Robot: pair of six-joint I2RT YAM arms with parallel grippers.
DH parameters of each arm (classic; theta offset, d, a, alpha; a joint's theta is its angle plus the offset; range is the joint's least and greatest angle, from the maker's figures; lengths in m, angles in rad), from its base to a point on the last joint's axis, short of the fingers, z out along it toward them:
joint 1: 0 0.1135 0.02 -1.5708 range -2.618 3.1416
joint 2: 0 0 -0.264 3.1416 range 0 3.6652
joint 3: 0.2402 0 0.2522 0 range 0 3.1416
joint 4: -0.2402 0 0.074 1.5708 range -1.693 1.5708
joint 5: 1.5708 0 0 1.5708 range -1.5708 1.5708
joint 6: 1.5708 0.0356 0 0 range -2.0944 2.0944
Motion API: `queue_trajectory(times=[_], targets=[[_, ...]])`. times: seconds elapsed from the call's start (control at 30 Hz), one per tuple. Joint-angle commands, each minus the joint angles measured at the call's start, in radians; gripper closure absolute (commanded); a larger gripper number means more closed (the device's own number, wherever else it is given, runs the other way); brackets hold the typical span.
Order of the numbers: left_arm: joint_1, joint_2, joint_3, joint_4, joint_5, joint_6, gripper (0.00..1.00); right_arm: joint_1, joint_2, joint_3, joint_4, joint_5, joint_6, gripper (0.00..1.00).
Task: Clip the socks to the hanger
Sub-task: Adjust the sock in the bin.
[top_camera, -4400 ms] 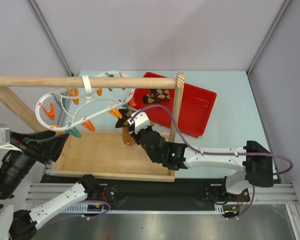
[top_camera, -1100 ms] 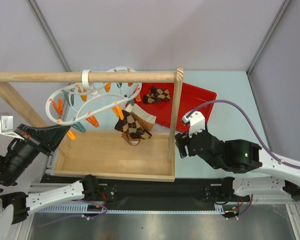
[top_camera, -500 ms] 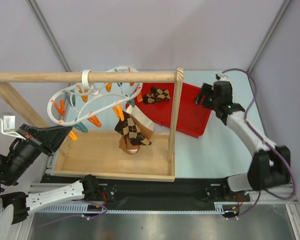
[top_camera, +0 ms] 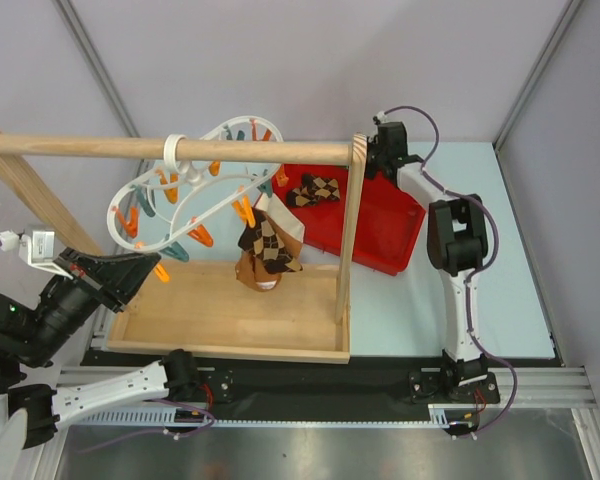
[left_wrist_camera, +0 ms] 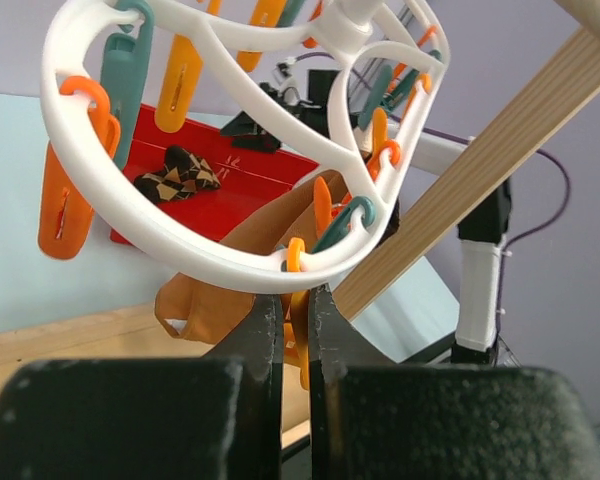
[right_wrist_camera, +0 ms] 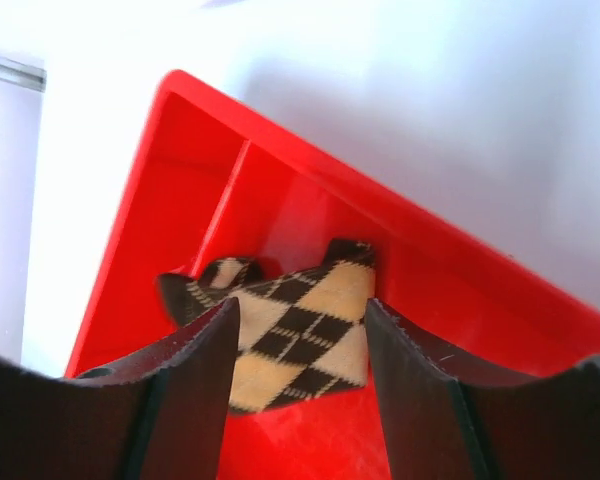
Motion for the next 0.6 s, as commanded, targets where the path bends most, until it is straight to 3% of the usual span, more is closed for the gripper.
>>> queue_trajectory(times=[0.0, 0.57], targets=[[-0.007, 0.02, -0.005, 0.043, 0.043, -0.012, 1.0, 0.021, 0.071, 0.11, -0.055, -0.053, 0.066, 0.42], [-0.005, -0.001, -0.036, 0.07, 0.053, 0.005, 1.0, 0.068, 0.132, 0.026, -0.048, 0.057, 0.029, 0.47]])
